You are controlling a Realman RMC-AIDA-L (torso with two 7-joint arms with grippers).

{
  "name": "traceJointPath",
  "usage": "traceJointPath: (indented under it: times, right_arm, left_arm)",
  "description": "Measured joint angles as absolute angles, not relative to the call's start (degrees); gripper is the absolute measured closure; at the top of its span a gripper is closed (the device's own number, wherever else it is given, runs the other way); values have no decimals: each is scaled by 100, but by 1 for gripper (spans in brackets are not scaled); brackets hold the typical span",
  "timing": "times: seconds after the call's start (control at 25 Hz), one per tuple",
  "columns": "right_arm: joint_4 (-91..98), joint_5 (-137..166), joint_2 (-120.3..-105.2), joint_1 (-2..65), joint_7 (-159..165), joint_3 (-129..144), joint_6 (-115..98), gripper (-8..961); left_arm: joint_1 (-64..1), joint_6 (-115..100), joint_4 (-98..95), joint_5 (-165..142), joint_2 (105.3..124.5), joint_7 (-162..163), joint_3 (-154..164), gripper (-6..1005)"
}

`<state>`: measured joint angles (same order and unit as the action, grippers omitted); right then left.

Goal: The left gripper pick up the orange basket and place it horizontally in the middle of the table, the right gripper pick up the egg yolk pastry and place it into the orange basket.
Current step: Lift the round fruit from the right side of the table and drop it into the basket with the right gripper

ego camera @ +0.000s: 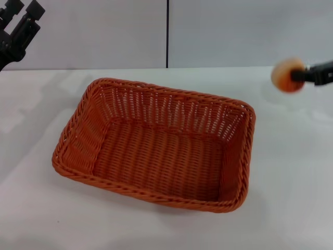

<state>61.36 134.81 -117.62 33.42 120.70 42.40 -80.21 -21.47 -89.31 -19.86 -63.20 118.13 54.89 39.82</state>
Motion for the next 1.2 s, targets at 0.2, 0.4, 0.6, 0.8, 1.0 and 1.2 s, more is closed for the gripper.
traceJointPath:
  times: [0.2, 0.4, 0.6, 0.8, 1.0, 1.2]
  right_arm:
    - [6600, 10996, -11888, 2681, 10950, 4308, -8273, 844]
    - [5120, 8182, -11857, 2575, 8714, 4412, -9140, 883]
    - [4127, 7718, -11854, 3009, 7832, 4554, -9597, 905]
    - [3641, 7803, -11853, 3380, 7721, 5321, -9353, 910]
    - [3599, 7849, -11871, 3500, 7719, 6075, -9119, 912]
    - [3590, 7872, -11870, 3489, 7858, 6436, -8981, 913]
  left_arm:
    - [-2145, -8930, -1986, -6320, 11812, 5492, 3981, 407]
    - [-2162, -8926, -1942, -6319, 11809, 5485, 3981, 407]
    - [-2185, -8919, -1918, -6319, 11806, 5477, 3985, 407]
    - [-2189, -8915, -1916, -6319, 11808, 5480, 3996, 407]
    - [-2196, -8921, -1913, -6319, 11811, 5480, 4005, 407]
    - [-2183, -8939, -1882, -6319, 11813, 5489, 3999, 407]
